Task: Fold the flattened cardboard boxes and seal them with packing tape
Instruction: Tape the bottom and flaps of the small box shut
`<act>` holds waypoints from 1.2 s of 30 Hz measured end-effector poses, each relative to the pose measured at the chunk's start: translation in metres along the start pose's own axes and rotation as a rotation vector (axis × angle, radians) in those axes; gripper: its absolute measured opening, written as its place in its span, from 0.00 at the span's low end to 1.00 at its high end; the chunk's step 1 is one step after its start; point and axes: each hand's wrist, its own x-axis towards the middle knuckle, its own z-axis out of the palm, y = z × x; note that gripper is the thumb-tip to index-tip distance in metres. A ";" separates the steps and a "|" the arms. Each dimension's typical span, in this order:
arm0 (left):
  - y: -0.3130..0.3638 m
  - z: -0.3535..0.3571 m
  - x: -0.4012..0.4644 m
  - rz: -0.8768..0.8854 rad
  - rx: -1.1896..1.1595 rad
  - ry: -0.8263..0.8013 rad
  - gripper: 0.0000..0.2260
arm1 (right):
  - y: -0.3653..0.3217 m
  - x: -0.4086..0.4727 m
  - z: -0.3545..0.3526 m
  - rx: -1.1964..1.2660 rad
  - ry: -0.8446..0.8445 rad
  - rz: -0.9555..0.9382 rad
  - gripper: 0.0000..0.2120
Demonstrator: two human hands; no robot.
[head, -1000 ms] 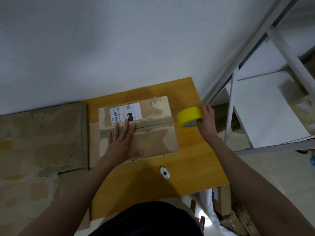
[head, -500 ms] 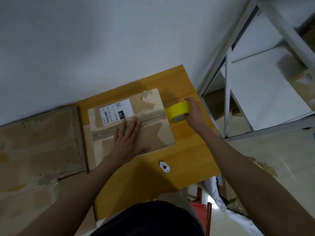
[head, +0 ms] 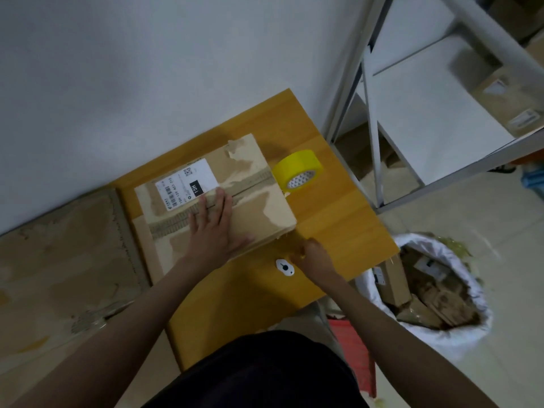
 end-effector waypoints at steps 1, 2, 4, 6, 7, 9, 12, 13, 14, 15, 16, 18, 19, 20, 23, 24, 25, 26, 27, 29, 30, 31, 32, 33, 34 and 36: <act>0.000 -0.001 -0.001 -0.002 -0.010 -0.001 0.51 | 0.000 0.001 0.011 -0.042 -0.065 0.015 0.13; 0.001 -0.002 -0.001 -0.004 -0.013 0.002 0.50 | -0.001 0.002 0.021 -0.079 -0.109 0.018 0.14; 0.002 -0.005 -0.002 -0.006 -0.012 0.004 0.50 | -0.002 0.006 0.038 -0.172 -0.167 0.021 0.20; 0.005 -0.009 -0.003 -0.004 -0.004 0.009 0.49 | -0.001 0.007 0.052 -0.252 -0.144 0.007 0.20; 0.006 -0.010 -0.004 -0.003 -0.006 0.014 0.47 | -0.001 0.006 0.056 -0.263 -0.115 -0.007 0.17; 0.007 -0.012 -0.004 0.003 -0.031 0.044 0.44 | 0.001 0.003 0.062 -0.213 -0.040 -0.037 0.11; 0.008 -0.015 -0.004 0.027 -0.026 0.113 0.41 | 0.005 -0.004 0.048 0.126 0.087 -0.013 0.06; 0.009 -0.016 -0.003 0.037 -0.012 0.135 0.40 | 0.006 -0.007 0.037 0.244 0.151 -0.007 0.06; 0.010 -0.018 0.000 0.048 -0.007 0.162 0.39 | 0.006 -0.009 0.024 0.345 0.238 -0.009 0.08; 0.012 -0.021 0.003 0.059 -0.015 0.189 0.38 | 0.004 -0.011 0.009 0.432 0.333 -0.020 0.11; 0.014 -0.026 0.008 0.064 -0.032 0.209 0.37 | 0.002 -0.012 -0.008 0.509 0.428 -0.042 0.12; 0.019 -0.039 0.022 0.083 -0.048 0.221 0.38 | -0.007 -0.010 -0.040 0.588 0.580 -0.099 0.14; 0.022 -0.046 0.031 0.120 -0.051 0.212 0.40 | -0.012 -0.006 -0.055 0.592 0.623 -0.129 0.14; 0.025 -0.055 0.042 0.173 -0.064 0.186 0.42 | -0.018 -0.001 -0.068 0.591 0.635 -0.154 0.15; 0.036 -0.086 0.081 0.336 -0.038 -0.004 0.51 | -0.041 0.018 -0.096 0.598 0.567 -0.190 0.16; 0.040 -0.095 0.093 0.377 0.000 -0.064 0.53 | -0.048 0.025 -0.101 0.587 0.540 -0.204 0.16; 0.044 -0.102 0.104 0.401 0.028 -0.109 0.54 | -0.055 0.030 -0.104 0.561 0.517 -0.212 0.16; 0.047 -0.108 0.114 0.405 0.028 -0.138 0.52 | -0.061 0.035 -0.105 0.539 0.505 -0.220 0.16; 0.050 -0.113 0.124 0.394 -0.008 -0.147 0.49 | -0.065 0.039 -0.106 0.533 0.506 -0.226 0.15; 0.056 -0.122 0.142 0.357 -0.151 -0.120 0.38 | -0.072 0.045 -0.105 0.582 0.521 -0.202 0.12; 0.058 -0.125 0.153 0.351 -0.209 -0.106 0.32 | -0.075 0.048 -0.104 0.611 0.522 -0.172 0.11; 0.061 -0.129 0.163 0.354 -0.237 -0.101 0.25 | -0.078 0.050 -0.102 0.628 0.523 -0.138 0.11; 0.064 -0.132 0.173 0.357 -0.247 -0.109 0.21 | -0.081 0.053 -0.101 0.636 0.527 -0.114 0.10; 0.068 -0.133 0.182 0.353 -0.249 -0.131 0.19 | -0.083 0.055 -0.100 0.648 0.536 -0.100 0.09; 0.071 -0.134 0.190 0.339 -0.250 -0.162 0.18 | -0.086 0.057 -0.099 0.664 0.549 -0.091 0.08; 0.077 -0.134 0.201 0.305 -0.271 -0.228 0.16 | -0.091 0.061 -0.098 0.691 0.572 -0.069 0.06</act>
